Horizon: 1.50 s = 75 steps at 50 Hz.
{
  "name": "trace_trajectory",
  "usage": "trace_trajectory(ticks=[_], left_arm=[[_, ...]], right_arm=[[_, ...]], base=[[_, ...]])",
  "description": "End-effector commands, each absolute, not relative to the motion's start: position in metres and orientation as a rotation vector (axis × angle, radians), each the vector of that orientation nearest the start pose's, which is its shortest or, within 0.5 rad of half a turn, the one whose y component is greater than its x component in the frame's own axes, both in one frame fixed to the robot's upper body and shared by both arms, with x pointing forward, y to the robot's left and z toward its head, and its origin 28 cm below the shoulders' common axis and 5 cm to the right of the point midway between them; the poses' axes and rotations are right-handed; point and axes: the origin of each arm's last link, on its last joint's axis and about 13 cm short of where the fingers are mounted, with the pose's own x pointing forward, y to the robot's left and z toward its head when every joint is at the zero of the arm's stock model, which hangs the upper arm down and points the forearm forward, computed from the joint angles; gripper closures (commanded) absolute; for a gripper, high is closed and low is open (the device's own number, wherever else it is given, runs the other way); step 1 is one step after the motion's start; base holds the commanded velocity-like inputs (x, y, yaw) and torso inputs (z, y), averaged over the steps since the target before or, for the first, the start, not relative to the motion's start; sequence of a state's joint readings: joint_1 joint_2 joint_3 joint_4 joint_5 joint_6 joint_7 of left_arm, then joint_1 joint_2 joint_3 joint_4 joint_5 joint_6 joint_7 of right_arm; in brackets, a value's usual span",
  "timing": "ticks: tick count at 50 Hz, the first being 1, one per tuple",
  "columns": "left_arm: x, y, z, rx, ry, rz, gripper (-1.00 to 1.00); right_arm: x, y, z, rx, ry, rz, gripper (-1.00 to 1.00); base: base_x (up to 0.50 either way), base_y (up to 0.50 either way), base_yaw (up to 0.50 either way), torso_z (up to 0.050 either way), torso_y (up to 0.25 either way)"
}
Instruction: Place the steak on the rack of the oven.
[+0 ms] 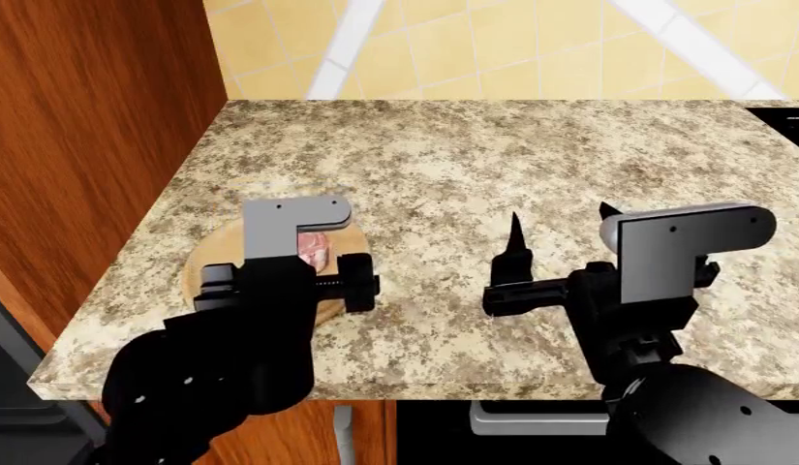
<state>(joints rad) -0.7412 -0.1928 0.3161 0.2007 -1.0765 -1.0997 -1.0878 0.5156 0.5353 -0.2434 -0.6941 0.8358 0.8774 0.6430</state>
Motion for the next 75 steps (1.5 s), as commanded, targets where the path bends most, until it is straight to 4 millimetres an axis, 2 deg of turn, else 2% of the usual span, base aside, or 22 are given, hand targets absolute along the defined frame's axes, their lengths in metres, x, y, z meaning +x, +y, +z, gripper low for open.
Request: trace_trajectory(ticks=[1, 32, 33, 54, 59, 66, 75], left_arm=[[0.28, 0.147, 0.174, -0.016, 0.423, 0.118, -1.0], [0.281, 0.148, 0.169, -0.018, 0.432, 0.12, -1.0], [0.281, 0.148, 0.169, -0.015, 0.427, 0.124, 1.0], [0.278, 0.148, 0.174, 0.016, 0.398, 0.102, 1.0], [0.277, 0.148, 0.187, 0.008, 0.343, 0.098, 1.0], [0.273, 0.151, 0.225, -0.015, 0.219, 0.098, 1.0], [0.249, 0.15, 0.229, -0.012, 0.199, 0.065, 1.0]], right_arm=[[0.225, -0.107, 0.19, -0.094, -0.07, 0.066, -1.0], [0.226, -0.107, 0.191, -0.101, -0.071, 0.064, -1.0], [0.226, -0.107, 0.191, -0.1, -0.071, 0.063, -1.0], [0.224, -0.108, 0.192, -0.097, -0.079, 0.059, -1.0], [0.222, -0.108, 0.194, -0.097, -0.083, 0.057, -1.0], [0.217, -0.108, 0.196, -0.095, -0.094, 0.056, -1.0], [0.21, -0.109, 0.2, -0.095, -0.109, 0.039, -1.0]], base=[[0.0, 0.0, 0.0, 0.0, 0.0], [0.0, 0.0, 0.0, 0.0, 0.0], [0.0, 0.0, 0.0, 0.0, 0.0], [0.0, 0.0, 0.0, 0.0, 0.0], [0.0, 0.0, 0.0, 0.0, 0.0], [0.0, 0.0, 0.0, 0.0, 0.001], [0.0, 0.0, 0.0, 0.0, 0.0]])
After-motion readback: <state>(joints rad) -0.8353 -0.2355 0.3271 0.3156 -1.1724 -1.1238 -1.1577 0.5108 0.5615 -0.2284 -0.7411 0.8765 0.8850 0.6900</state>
